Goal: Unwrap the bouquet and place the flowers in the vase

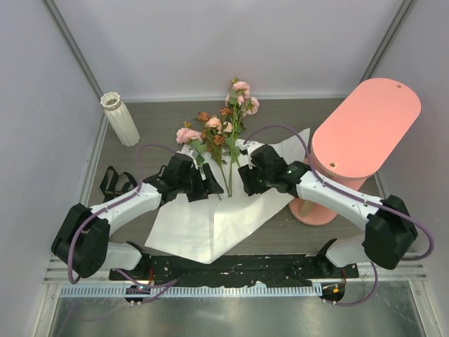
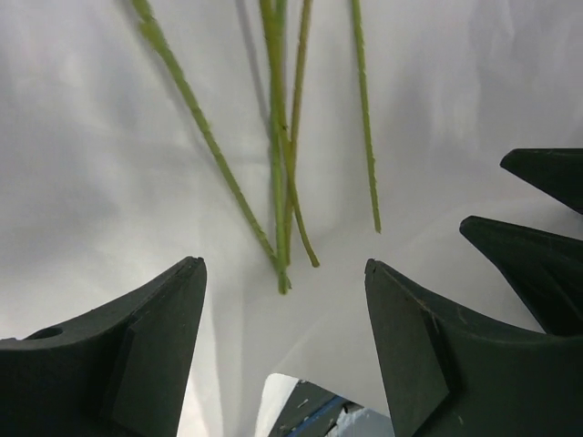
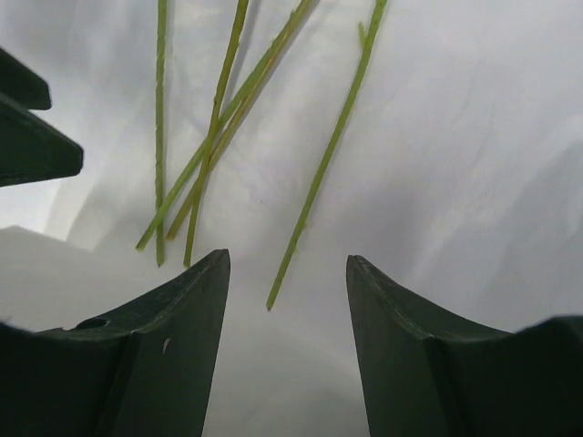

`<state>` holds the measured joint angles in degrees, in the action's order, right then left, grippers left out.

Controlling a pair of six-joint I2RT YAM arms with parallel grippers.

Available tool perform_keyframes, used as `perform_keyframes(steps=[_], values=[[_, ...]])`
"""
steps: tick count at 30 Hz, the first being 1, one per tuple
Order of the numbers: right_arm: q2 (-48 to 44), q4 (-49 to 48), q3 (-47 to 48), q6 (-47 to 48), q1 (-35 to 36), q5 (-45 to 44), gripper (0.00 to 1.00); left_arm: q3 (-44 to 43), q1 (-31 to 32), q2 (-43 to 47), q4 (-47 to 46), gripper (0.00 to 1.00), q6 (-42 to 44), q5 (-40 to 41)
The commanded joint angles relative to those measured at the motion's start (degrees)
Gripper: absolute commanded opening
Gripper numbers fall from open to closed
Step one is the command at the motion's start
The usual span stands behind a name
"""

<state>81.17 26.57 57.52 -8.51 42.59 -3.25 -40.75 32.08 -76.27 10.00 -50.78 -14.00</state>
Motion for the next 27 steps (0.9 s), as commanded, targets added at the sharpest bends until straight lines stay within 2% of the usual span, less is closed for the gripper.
perform_keyframes(steps=[1, 6, 10, 15, 18, 21, 25, 27], values=[[-8.82, 5.58, -2.14, -1.50, 1.00, 2.28, 0.60, -1.69, 6.57, -0.98, -4.90, 0.73, -1.60, -4.28], [-16.99, 9.46, -3.82, -4.58, 2.94, 0.35, 0.59, -3.02, 17.30, -3.18, -9.55, 0.72, -5.10, -1.47], [-21.21, 12.80, -0.66, -6.16, 3.73, -0.27, 0.59, -2.23, 24.68, -4.94, -15.35, 0.71, -8.62, -1.20], [-22.02, 12.63, 3.82, -6.78, 3.99, -0.01, 0.59, -2.58, 30.67, -5.65, -19.66, 0.75, -10.82, 0.64], [-20.00, 11.32, 4.80, -7.13, 3.91, -0.71, 0.57, -0.91, 31.82, -1.53, -19.32, 0.80, -10.91, 2.65], [-17.63, 8.25, 3.92, -8.09, 3.99, -1.85, 0.56, 0.50, 31.73, 6.36, -13.53, 0.89, -8.11, 9.32], [-12.71, 5.95, 3.83, -9.67, 6.00, -2.38, 0.52, -1.61, 30.77, 15.15, 1.81, 0.93, -4.68, 18.20], [-11.47, 5.69, 1.73, -10.64, 8.11, -4.82, 0.49, -2.40, 28.76, 19.12, 5.89, 0.95, -3.89, 23.04]])
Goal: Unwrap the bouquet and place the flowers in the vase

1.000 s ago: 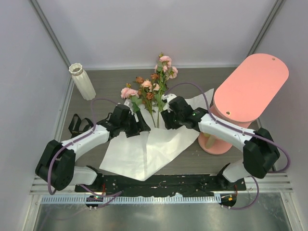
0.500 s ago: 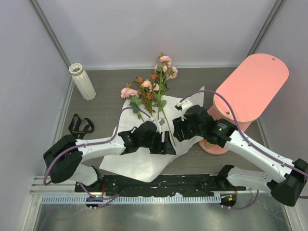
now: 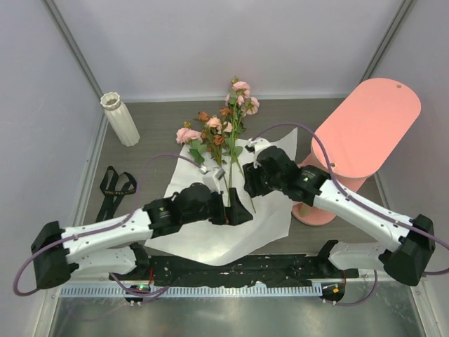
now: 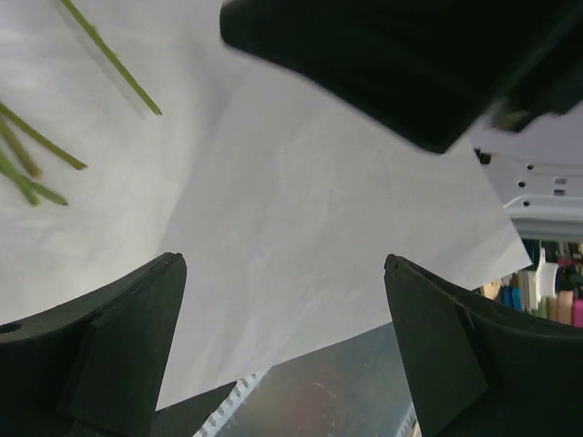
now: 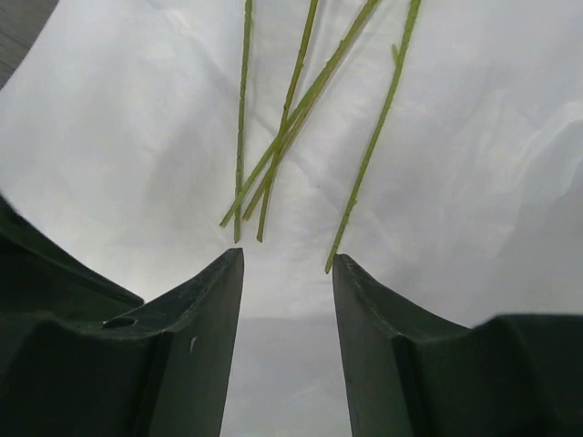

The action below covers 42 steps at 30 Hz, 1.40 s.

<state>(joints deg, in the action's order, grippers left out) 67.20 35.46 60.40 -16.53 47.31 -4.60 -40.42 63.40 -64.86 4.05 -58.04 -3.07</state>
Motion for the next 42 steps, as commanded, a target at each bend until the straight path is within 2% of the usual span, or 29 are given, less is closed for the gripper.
perform_keyframes(steps=[1, 3, 5, 6, 7, 9, 10, 12, 14, 17, 21, 22, 26, 36, 42], values=[[2.76, -3.90, -2.29, -3.76, 5.93, -4.62, 0.45, -2.82, -3.45, 11.04, 15.25, 0.95, 3.03, 14.30], [2.50, -5.05, -6.50, -4.99, 8.40, -7.95, 0.43, -2.91, -8.43, 13.26, 19.04, 0.95, 0.75, 18.17], [1.19, -5.49, -9.32, -6.49, 10.25, -8.84, 0.40, -2.56, -13.97, 13.89, 20.90, 0.90, 0.30, 16.18], [0.66, -4.80, -9.95, -7.01, 10.52, -9.19, 0.38, -2.73, -20.27, 13.19, 21.17, 0.88, 0.30, 12.60], [-1.26, -4.44, -10.74, -8.24, 10.78, -9.20, 0.32, -2.90, -23.20, 11.01, 21.00, 0.86, 0.38, 11.00], [-3.90, -4.00, -13.90, -9.47, 11.40, -8.67, 0.28, -4.13, -29.87, 7.22, 19.86, 0.82, 1.26, 6.87], [-5.31, -4.09, -15.21, -10.09, 11.49, -8.06, 0.24, -4.83, -31.39, 5.20, 18.72, 0.81, 1.52, 5.98], [-9.18, -4.26, -18.64, -11.59, 11.58, -7.27, 0.22, -7.63, -34.72, -2.70, 17.31, 0.78, 2.49, 4.14], [-11.03, -3.82, -19.88, -12.38, 11.49, -6.74, 0.20, -10.19, -35.71, -10.94, 15.99, 0.68, 4.07, 3.33], [-11.74, -2.86, -18.84, -12.73, 11.58, -5.77, 0.18, -15.90, -35.80, -17.21, 15.11, 0.61, 5.48, 3.77], [-12.61, -3.29, -19.09, -15.18, 12.10, -3.14, 0.06, -19.07, -35.71, -25.82, 15.37, 0.52, 3.82, 7.55], [-12.88, -3.82, -19.70, -15.54, 12.19, -2.26, 0.06, -19.86, -35.71, -27.32, 15.80, 0.52, 3.29, 8.08], [-13.85, -5.76, -22.70, -16.34, 12.90, -1.11, 0.06, -25.56, -35.18, -33.74, 18.96, 0.38, 1.01, 10.97], [-14.73, -4.79, -18.92, -13.09, 12.98, -5.06, 0.06, -36.04, -31.23, -43.85, 29.51, 0.35, -1.46, 20.10], [-14.82, -6.19, -18.65, -12.03, 12.98, -4.37, 0.06, -40.34, -29.21, -47.29, 34.44, 0.26, -1.29, 25.21]])
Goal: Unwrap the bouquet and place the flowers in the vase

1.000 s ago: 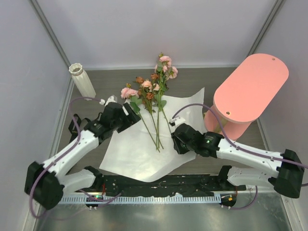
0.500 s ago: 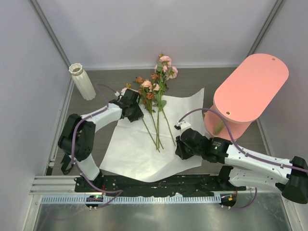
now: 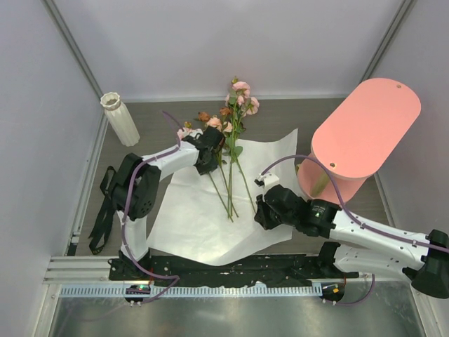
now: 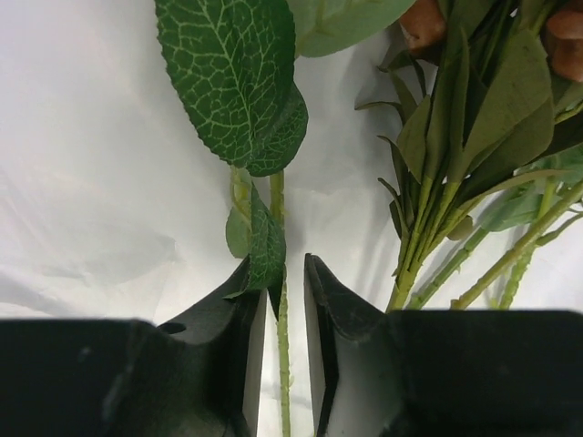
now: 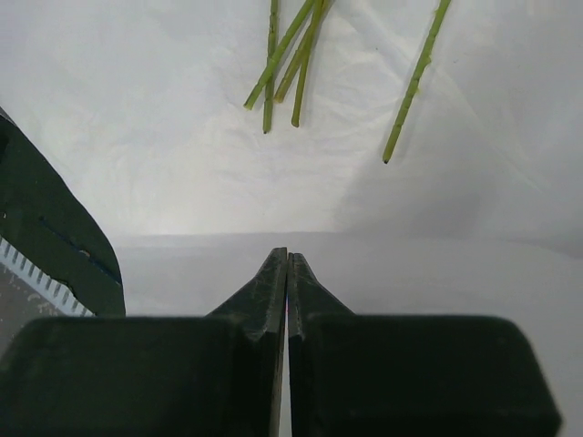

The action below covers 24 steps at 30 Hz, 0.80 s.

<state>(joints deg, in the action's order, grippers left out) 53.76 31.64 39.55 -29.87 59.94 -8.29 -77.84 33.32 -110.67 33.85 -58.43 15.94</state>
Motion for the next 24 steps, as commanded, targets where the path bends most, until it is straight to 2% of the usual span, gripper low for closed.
perform_keyframes(steps=[1, 3, 8, 11, 14, 20, 24], values=[[-1.46, -2.37, 2.02, 1.30, 0.35, -0.58, 0.06, -3.36, 1.04, -1.91, 5.09, 0.23, -0.89, 6.90], [-2.34, -2.46, 1.85, 1.65, 0.35, -0.76, 0.06, -3.63, 1.04, -2.70, 6.14, 0.17, -0.98, 7.08], [-4.45, -1.58, 1.32, 2.62, 0.35, -2.07, 0.06, -3.37, 1.31, -3.23, 6.76, 0.12, -1.51, 7.96], [-5.33, -1.40, 1.06, 3.32, 0.35, -2.25, 0.06, -3.98, 1.75, -2.97, 8.25, 0.00, -1.42, 9.36], [-5.94, -2.02, 0.70, 3.68, 0.35, -1.64, 0.06, -4.16, 3.24, -0.52, 10.35, 0.00, -1.51, 14.53], [-7.96, -2.81, 0.26, 4.47, 0.35, -0.85, 0.11, -0.03, 6.84, 12.22, 10.81, 0.00, -1.60, 22.28], [-9.37, -2.81, 0.09, 4.73, 0.35, 0.03, 0.13, 4.88, 9.12, 21.97, 6.42, 0.00, 4.27, 28.42]])
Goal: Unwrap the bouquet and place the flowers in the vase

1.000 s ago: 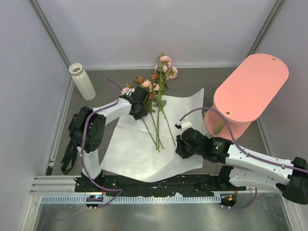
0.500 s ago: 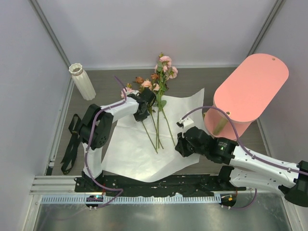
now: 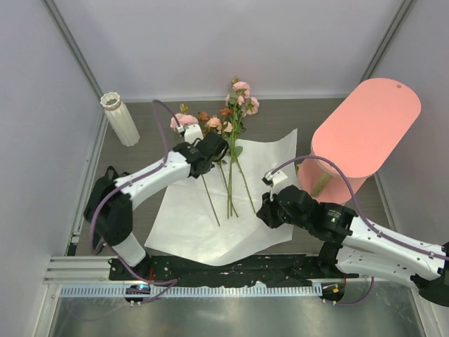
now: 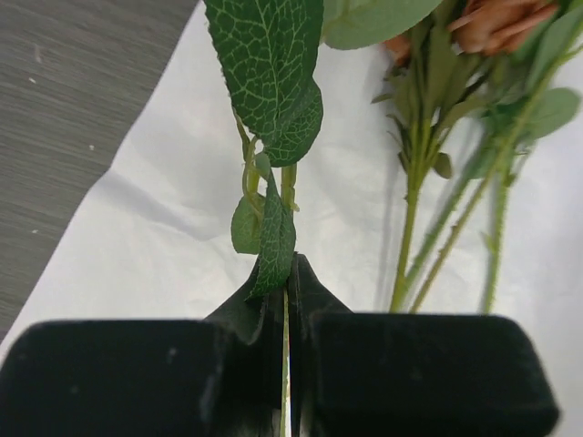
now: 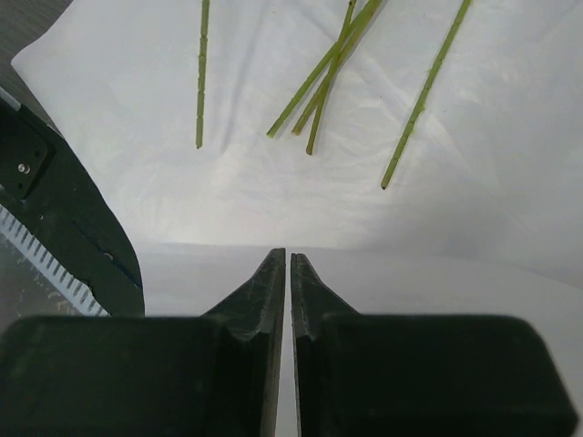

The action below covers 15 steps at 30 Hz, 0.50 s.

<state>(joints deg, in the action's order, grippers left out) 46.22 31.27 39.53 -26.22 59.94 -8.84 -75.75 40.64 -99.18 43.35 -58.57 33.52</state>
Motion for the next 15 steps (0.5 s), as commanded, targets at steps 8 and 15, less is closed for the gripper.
perform_keyframes(steps=[8, 15], values=[[-2.98, -2.35, 0.64, 1.08, 0.35, 0.41, 0.14, 8.32, 2.16, 29.81, -21.95, 0.00, 29.51, 23.33], [-1.48, -1.21, 3.27, 2.40, 0.35, -0.21, 0.15, 2.20, -10.13, 32.13, -43.26, 0.00, 52.48, 21.68]])
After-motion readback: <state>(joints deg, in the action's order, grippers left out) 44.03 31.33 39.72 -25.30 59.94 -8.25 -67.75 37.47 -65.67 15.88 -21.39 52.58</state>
